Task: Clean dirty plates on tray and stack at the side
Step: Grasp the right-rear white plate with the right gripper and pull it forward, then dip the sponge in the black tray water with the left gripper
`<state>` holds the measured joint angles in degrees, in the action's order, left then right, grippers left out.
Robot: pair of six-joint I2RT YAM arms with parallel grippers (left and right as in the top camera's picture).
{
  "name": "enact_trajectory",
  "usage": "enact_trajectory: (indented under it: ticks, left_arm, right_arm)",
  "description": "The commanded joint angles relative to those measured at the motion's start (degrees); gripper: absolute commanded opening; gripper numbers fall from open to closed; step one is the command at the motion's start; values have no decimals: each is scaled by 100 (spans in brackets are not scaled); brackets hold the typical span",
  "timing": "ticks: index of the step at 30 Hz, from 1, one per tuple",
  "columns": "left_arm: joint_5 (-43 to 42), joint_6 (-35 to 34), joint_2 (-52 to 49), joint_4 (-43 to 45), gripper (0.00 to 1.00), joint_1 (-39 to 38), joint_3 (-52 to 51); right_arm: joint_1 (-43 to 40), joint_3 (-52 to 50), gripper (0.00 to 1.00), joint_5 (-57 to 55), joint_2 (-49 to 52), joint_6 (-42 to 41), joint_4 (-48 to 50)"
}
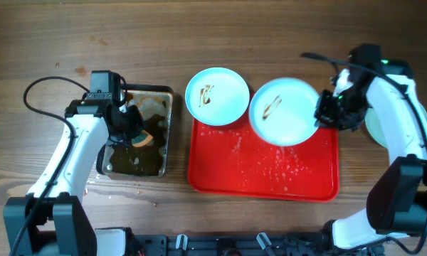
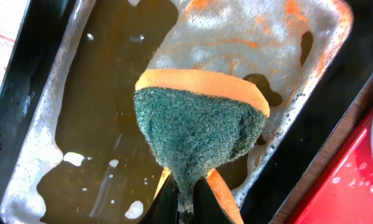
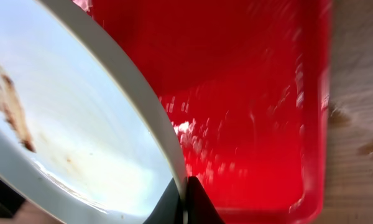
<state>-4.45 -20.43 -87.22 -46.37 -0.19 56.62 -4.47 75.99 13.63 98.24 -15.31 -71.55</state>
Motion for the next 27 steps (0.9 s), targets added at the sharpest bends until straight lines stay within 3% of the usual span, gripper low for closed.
enact_trajectory:
  ticks: [1, 7, 12, 16, 27]
  left_arm:
    - [-68, 68, -33, 79, 4, 4, -15]
    - [-72, 236, -33, 127, 4, 2, -15]
    - [-726, 809, -57, 411, 4, -70, -17]
    - [-706, 804, -413, 584, 4, -70, -17]
    - [216, 1711, -2044, 748, 4, -66, -15]
  right_arm:
    - [348, -634, 4, -201, 17, -337, 157]
    - [210, -2140, 4, -155, 17, -737, 1484]
    - [144, -2201, 4, -157, 17, -647, 1565]
    - [144, -2201, 4, 20, 17, -553, 1648]
    - [144, -2201, 4, 192, 15, -328, 1668]
